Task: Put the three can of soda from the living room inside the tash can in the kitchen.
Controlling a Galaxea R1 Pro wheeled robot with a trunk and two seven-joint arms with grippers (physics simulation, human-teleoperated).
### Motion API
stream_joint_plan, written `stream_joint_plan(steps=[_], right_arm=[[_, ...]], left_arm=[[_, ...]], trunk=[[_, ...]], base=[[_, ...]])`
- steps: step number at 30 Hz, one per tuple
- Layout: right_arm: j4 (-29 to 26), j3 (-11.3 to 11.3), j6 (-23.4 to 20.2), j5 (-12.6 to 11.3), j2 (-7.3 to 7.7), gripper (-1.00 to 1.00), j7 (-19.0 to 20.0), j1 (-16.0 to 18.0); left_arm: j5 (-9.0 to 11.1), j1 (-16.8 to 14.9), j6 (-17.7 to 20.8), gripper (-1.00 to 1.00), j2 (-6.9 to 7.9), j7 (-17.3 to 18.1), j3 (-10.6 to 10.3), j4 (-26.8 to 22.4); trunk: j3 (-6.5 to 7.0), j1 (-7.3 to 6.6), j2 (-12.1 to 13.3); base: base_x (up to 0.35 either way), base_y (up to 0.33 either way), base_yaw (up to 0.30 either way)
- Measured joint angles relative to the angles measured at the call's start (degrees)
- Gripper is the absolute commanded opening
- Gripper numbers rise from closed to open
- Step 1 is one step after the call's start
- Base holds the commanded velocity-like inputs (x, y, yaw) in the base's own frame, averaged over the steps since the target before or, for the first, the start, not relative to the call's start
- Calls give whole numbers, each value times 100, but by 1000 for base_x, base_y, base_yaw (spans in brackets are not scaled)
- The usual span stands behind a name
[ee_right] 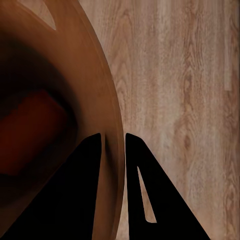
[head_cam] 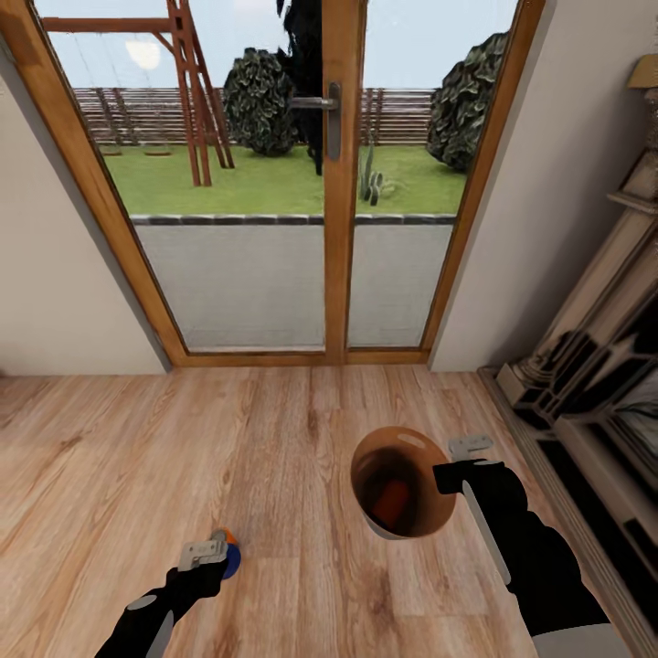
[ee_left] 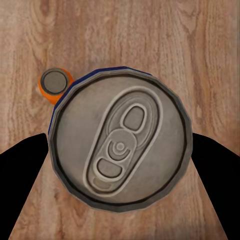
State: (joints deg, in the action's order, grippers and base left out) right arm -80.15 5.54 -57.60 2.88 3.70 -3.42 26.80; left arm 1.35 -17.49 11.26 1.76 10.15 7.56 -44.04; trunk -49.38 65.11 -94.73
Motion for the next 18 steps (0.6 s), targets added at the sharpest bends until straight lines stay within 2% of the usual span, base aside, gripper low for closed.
stream_joint_plan(steps=[18], right_arm=[[0, 0, 0, -3, 0, -100, 1, 0]], left_arm=[[8, 0, 0, -100, 0, 6, -2, -10]], trunk=[[490, -395, 722]], base=[[0, 0, 0]])
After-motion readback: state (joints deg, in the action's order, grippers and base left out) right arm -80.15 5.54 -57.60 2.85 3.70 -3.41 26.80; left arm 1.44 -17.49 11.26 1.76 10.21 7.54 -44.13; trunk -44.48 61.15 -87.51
